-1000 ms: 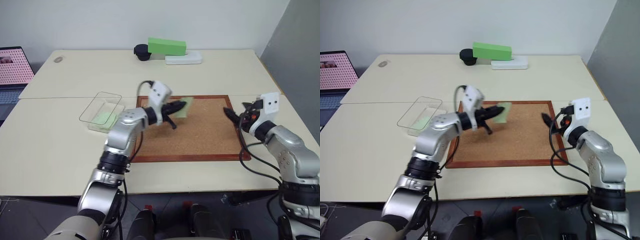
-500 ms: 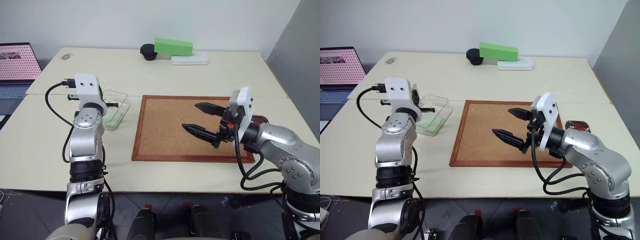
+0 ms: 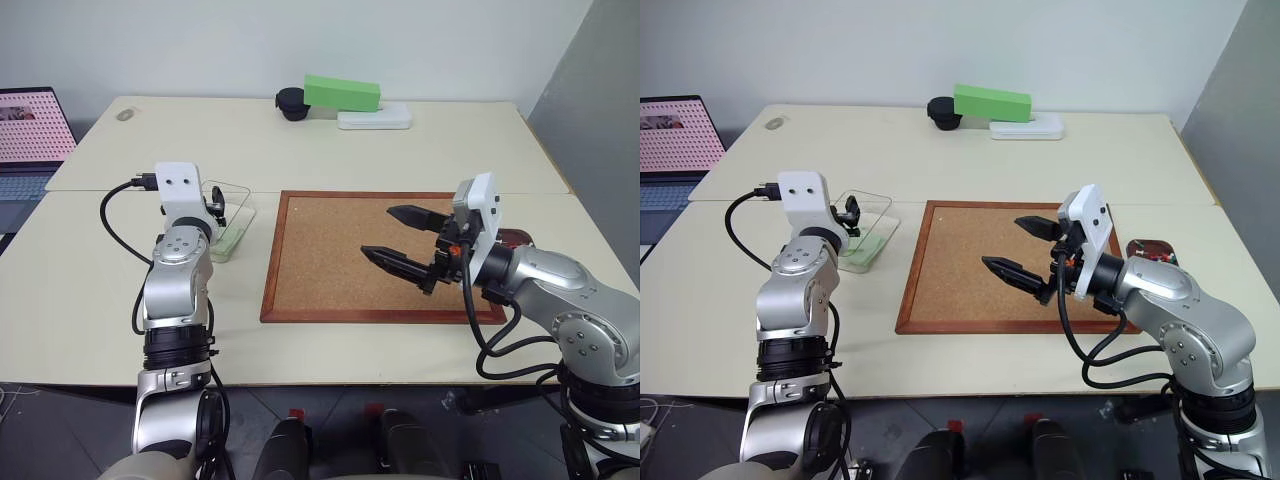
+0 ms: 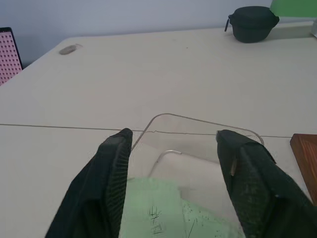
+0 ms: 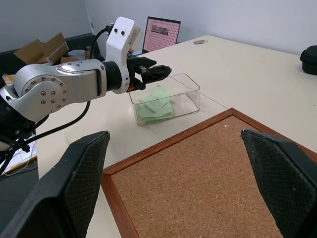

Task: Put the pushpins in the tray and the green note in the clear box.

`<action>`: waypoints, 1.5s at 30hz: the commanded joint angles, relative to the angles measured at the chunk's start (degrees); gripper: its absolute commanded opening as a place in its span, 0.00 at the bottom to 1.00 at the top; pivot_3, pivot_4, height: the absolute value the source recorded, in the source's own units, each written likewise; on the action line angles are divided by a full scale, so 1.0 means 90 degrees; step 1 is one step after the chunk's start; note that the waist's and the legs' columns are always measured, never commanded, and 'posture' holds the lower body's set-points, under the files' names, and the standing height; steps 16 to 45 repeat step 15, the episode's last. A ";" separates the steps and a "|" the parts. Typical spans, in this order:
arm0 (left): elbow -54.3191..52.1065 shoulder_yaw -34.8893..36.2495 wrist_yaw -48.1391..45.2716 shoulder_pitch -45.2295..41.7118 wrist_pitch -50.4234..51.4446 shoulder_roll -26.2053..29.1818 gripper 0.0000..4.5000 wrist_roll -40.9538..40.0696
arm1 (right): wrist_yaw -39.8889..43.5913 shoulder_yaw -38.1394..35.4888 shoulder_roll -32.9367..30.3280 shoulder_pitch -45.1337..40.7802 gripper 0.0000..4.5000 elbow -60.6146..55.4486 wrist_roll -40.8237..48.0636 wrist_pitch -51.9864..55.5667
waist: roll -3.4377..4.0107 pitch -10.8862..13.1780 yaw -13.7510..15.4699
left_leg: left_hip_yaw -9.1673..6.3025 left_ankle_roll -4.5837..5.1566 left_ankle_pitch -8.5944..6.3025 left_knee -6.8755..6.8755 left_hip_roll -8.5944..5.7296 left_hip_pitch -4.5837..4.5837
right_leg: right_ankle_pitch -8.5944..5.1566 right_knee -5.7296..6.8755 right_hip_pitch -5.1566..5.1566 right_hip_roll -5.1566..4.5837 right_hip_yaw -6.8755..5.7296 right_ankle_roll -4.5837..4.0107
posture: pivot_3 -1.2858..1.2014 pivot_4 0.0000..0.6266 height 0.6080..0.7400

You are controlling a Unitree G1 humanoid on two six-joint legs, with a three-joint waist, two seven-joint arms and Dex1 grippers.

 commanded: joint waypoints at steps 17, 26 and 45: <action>-0.2006 -0.1318 -0.1157 0.1529 -0.0545 -0.0749 0.99 -0.0540 | -0.2384 0.0667 0.0928 0.1128 1.00 0.0967 -0.3114 -0.1859 | -0.0005 -0.0007 -0.0008 | 0.0011 -0.0003 0.0001 -0.0002 0.0003 0.0001 | 0.0000 0.0005 -0.0008 -0.0004 0.0012 -0.0001 | 0.52 0.24 1.00; -0.2006 -0.1318 -0.1157 0.1529 -0.0545 -0.0749 0.99 -0.0540 | -0.2384 0.0667 0.0928 0.1128 1.00 0.0967 -0.3114 -0.1859 | -0.0005 -0.0007 -0.0008 | 0.0011 -0.0003 0.0001 -0.0002 0.0003 0.0001 | 0.0000 0.0005 -0.0008 -0.0004 0.0012 -0.0001 | 0.52 0.24 1.00; -0.2006 -0.1318 -0.1157 0.1529 -0.0545 -0.0749 0.99 -0.0540 | -0.2384 0.0667 0.0928 0.1128 1.00 0.0967 -0.3114 -0.1859 | -0.0005 -0.0007 -0.0008 | 0.0011 -0.0003 0.0001 -0.0002 0.0003 0.0001 | 0.0000 0.0005 -0.0008 -0.0004 0.0012 -0.0001 | 0.52 0.24 1.00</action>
